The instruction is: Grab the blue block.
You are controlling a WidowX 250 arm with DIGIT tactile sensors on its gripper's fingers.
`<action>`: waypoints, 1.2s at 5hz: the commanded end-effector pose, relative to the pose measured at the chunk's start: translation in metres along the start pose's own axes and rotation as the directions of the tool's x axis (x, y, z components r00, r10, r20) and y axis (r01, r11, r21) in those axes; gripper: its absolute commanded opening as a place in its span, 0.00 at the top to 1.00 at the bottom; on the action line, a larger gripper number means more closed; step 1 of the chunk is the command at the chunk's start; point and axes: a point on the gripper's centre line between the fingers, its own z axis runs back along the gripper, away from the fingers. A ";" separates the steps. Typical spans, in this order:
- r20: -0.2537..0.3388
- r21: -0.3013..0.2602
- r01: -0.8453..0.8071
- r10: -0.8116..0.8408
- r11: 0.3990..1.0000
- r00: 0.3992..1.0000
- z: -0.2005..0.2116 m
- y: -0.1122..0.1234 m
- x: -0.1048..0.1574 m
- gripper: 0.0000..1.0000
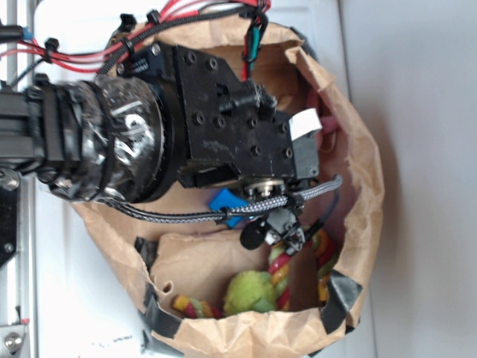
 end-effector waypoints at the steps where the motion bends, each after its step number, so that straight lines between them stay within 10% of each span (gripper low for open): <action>1: 0.017 -0.009 0.023 -0.023 1.000 1.000 -0.010 -0.032 0.039 0.00; 3: 0.011 0.009 0.020 -0.020 1.000 1.000 -0.016 -0.037 0.036 0.00; 5: 0.019 -0.017 0.022 -0.022 1.000 1.000 0.003 -0.020 -0.012 1.00; 6: 0.030 -0.039 0.058 -0.057 0.998 0.998 0.011 -0.004 -0.032 1.00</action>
